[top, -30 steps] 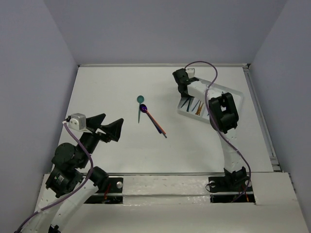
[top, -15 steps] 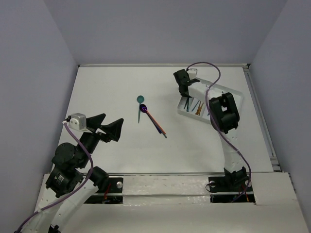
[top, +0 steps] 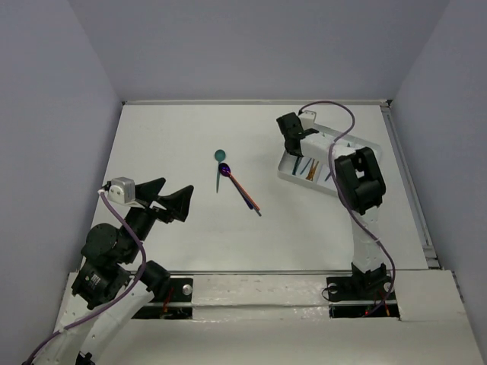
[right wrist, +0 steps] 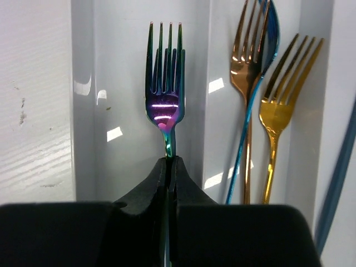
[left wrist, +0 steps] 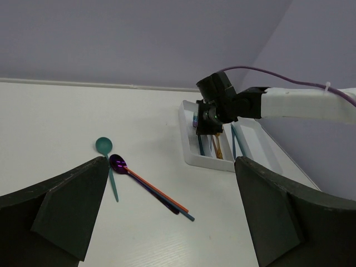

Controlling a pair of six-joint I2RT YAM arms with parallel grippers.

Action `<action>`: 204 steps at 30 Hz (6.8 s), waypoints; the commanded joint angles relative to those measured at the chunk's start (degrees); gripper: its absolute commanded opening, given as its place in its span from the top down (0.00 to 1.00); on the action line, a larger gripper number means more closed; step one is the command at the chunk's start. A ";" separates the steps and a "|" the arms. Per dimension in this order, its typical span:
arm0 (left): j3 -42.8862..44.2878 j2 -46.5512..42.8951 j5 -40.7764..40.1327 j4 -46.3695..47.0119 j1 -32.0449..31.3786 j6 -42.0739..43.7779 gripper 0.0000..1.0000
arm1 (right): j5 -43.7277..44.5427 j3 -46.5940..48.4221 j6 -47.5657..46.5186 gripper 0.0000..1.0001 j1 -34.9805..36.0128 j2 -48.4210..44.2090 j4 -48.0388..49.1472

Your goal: Sort the eating utensils into containers

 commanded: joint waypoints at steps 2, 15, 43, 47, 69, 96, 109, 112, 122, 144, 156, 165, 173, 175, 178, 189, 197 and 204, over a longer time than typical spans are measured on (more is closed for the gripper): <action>1.78 0.85 0.08 2.13 -0.39 0.54 0.01 | 2.08 -4.13 1.47 1.00 -0.41 -9.37 10.04; 1.60 1.03 0.78 2.40 -0.39 0.63 0.01 | -0.39 -13.01 1.56 1.00 -2.60 -19.75 15.70; 1.60 2.52 1.66 3.01 1.19 0.72 0.01 | -5.93 -14.42 -5.30 0.95 -9.99 -14.83 15.09; 1.60 2.61 1.84 3.27 1.19 0.72 0.01 | -7.77 -13.63 -4.51 0.70 -9.99 -13.25 13.24; 1.69 4.10 1.40 3.28 3.30 0.98 0.01 | -25.79 -21.02 -13.39 0.74 12.58 -22.49 15.00; 1.43 4.89 3.16 3.89 6.81 0.89 0.01 | -22.71 -16.00 -13.12 0.76 23.76 -10.79 7.44; 1.43 4.81 3.59 4.07 6.81 0.98 0.01 | -16.82 -14.77 -13.39 0.72 23.76 -9.82 1.38; 1.43 4.81 3.68 4.07 6.81 0.89 0.01 | -15.60 -14.51 -13.30 0.83 23.76 -10.00 -0.03; 1.34 4.54 4.04 4.24 6.81 0.81 0.01 | -9.71 -16.26 -11.46 1.00 23.76 -15.53 2.86; 1.34 0.94 3.68 3.71 5.06 0.81 0.01 | -15.42 -36.38 -4.16 1.00 -9.36 -43.39 12.97; 1.43 0.15 2.81 3.36 2.42 0.89 0.01 | -31.86 -40.19 -6.17 0.99 -3.97 -43.85 15.53; 1.52 1.55 2.28 3.36 2.42 0.89 0.01 | -30.27 -30.95 -7.50 0.87 20.31 -34.17 3.76; 2.22 2.08 -0.71 2.75 2.95 0.63 0.01 | -27.20 -27.43 0.58 0.77 43.16 -27.05 0.31; 2.40 2.26 -1.68 2.66 2.95 0.45 0.01 | -26.76 -25.24 2.87 0.74 47.74 -24.95 0.49; 2.48 1.82 -2.46 2.57 4.08 0.45 0.01 | -24.74 -19.01 4.54 0.71 53.00 -20.91 -1.78; 2.57 -1.61 -7.39 1.96 7.16 0.10 0.01 | -21.92 -7.22 10.52 0.67 62.51 -11.15 -7.32; 2.31 -1.87 -7.39 1.96 8.21 0.01 0.01 | -20.25 0.69 13.94 0.67 65.59 -5.08 -15.32; 2.22 -1.78 -6.69 2.04 8.22 0.10 0.01 | -20.69 3.24 16.05 0.67 66.74 -1.30 -18.65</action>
